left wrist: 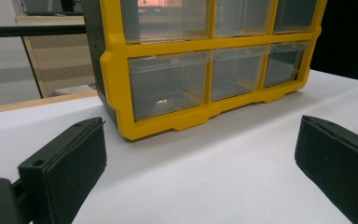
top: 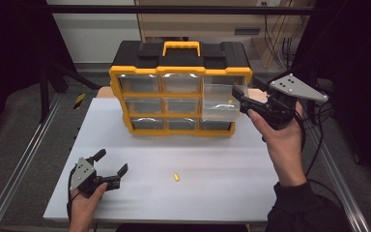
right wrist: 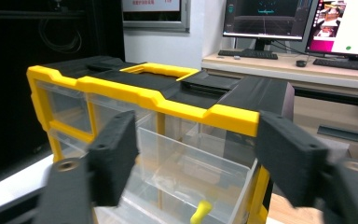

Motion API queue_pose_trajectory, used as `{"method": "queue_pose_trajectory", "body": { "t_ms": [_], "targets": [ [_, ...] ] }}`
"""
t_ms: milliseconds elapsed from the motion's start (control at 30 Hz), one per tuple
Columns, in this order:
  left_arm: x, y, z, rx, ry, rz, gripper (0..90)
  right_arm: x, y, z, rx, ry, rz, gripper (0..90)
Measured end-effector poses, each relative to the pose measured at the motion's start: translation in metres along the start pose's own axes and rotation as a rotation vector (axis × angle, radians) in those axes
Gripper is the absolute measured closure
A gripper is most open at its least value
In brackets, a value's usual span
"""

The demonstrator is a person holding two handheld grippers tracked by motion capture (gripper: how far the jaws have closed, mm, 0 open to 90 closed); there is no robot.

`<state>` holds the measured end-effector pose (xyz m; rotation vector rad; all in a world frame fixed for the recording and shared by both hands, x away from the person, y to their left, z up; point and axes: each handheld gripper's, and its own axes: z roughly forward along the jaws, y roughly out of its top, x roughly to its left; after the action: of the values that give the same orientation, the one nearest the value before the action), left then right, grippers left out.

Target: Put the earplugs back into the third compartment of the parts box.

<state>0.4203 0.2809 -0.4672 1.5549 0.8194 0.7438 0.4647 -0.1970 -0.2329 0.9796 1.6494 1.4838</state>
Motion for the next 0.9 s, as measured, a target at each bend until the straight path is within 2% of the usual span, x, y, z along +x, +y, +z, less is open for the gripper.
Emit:
{"method": "queue_pose_trajectory", "body": {
  "t_ms": [100,200,533,733,900],
  "targets": [
    [0.000,0.000,0.000,0.000,0.001,0.001,1.5,0.002,-0.003,-0.006,0.006,-0.007,-0.001,17.8],
    [0.000,0.000,0.000,0.000,0.001,0.001,1.5,0.004,-0.010,-0.011,0.015,0.000,0.000,13.9],
    [0.000,0.000,0.000,-0.001,-0.001,0.008,1.5,0.006,-0.046,-0.018,0.084,0.001,0.013,10.2],
    [-0.001,0.001,0.000,-0.003,-0.002,0.008,1.5,0.005,-0.070,-0.015,0.127,0.001,0.037,9.8],
    [-0.001,0.001,0.000,-0.002,-0.003,0.011,1.5,0.004,-0.092,-0.010,0.185,0.000,0.063,9.7]
  ]
}}
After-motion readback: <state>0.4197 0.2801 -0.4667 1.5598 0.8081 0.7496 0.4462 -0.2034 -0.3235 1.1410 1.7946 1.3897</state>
